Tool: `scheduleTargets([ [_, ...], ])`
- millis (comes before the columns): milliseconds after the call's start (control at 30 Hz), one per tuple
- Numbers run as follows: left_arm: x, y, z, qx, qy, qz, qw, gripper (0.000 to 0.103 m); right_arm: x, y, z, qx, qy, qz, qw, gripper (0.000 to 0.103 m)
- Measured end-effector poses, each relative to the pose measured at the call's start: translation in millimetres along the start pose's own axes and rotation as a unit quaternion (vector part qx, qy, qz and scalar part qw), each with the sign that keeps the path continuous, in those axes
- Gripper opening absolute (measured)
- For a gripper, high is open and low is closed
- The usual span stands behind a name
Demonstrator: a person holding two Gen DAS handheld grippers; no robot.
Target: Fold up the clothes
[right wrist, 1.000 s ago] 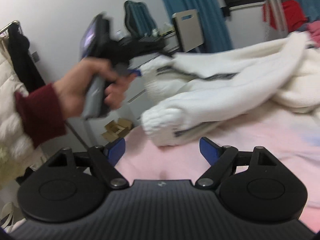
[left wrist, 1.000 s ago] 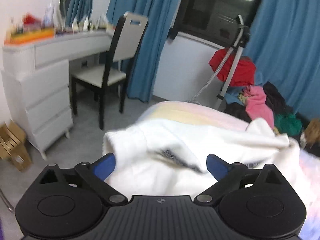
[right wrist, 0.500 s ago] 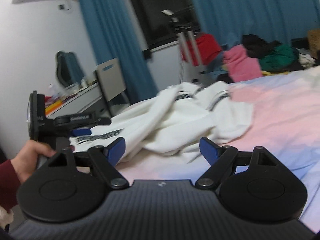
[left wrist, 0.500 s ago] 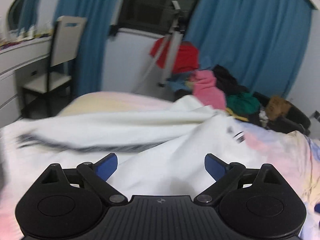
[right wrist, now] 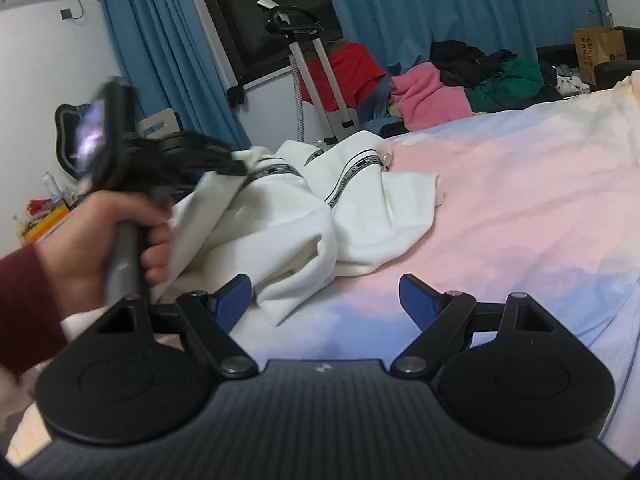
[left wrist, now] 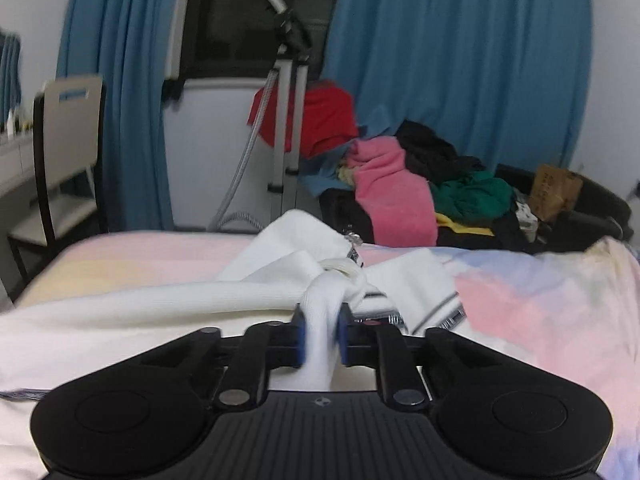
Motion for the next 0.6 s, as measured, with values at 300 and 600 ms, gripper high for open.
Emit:
scheduleTargets([
  [300,83.4,11.0,-158.4,0.054,-0.044,-0.007,0.9975,0.007,8.8,17.4,-30.0,-0.025,-0.02,0.007,0.999,0.083],
  [600,174.2,49.5,-193.0,0.086,0.032,-0.086,0.9921,0.007,13.9,40.6,-45.7,-0.031,-0.01,-0.013,0.999,0.075],
])
Point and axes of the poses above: each gripper's, at about its wrist camera, not at the fingertips, and z roughly the way its jaws point, y to its left, x to its underside, the point moved 3 cm from there along z, roughly the way its jaws point, and after that the axes turned 6 degrees about y, right-handed, at the moved point
